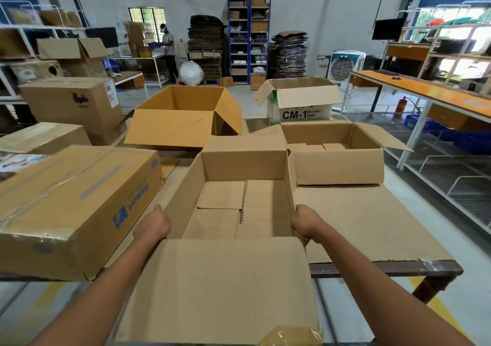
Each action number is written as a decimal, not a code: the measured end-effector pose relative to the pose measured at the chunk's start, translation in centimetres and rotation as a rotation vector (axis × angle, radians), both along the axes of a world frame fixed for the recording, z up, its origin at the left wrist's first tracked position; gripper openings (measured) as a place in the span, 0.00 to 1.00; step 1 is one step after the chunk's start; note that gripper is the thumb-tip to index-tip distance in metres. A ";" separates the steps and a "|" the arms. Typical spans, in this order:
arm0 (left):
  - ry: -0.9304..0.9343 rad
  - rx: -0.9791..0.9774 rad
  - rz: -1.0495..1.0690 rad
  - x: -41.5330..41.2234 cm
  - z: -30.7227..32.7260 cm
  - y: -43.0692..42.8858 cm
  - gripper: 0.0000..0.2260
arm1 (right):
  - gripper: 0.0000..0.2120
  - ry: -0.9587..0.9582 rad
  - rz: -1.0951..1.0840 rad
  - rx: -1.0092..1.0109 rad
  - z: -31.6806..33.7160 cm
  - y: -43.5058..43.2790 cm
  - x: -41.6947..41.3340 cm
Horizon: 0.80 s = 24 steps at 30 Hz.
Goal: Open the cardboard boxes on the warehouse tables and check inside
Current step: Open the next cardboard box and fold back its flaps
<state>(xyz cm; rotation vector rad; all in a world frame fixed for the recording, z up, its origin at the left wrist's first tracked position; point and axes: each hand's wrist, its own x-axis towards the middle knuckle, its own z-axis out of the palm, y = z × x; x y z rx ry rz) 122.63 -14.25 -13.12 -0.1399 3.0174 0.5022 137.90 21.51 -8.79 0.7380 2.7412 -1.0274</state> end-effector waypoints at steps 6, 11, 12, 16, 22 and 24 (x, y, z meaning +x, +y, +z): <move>0.068 -0.043 -0.004 0.0 0.1 -1.3 0.15 | 0.07 0.030 0.049 0.064 -0.4 -0.9 -0.5; 0.097 -0.019 -0.002 0.3 0.5 -1.3 0.13 | 0.13 0.069 0.053 0.157 0.0 -0.3 -1.5; 0.102 -0.005 -0.011 0.2 0.7 -1.1 0.13 | 0.14 0.075 0.041 0.194 0.2 -0.3 -1.8; 0.121 0.027 -0.043 0.8 0.7 0.5 0.14 | 0.16 0.095 -0.022 0.338 0.9 -0.6 -2.7; 0.217 0.167 -0.024 0.7 0.3 0.7 0.14 | 0.08 0.209 -0.067 0.554 1.1 -1.5 -2.8; 0.352 0.207 -0.086 1.2 0.5 0.7 0.14 | 0.10 0.311 -0.095 0.572 0.7 -1.8 -2.2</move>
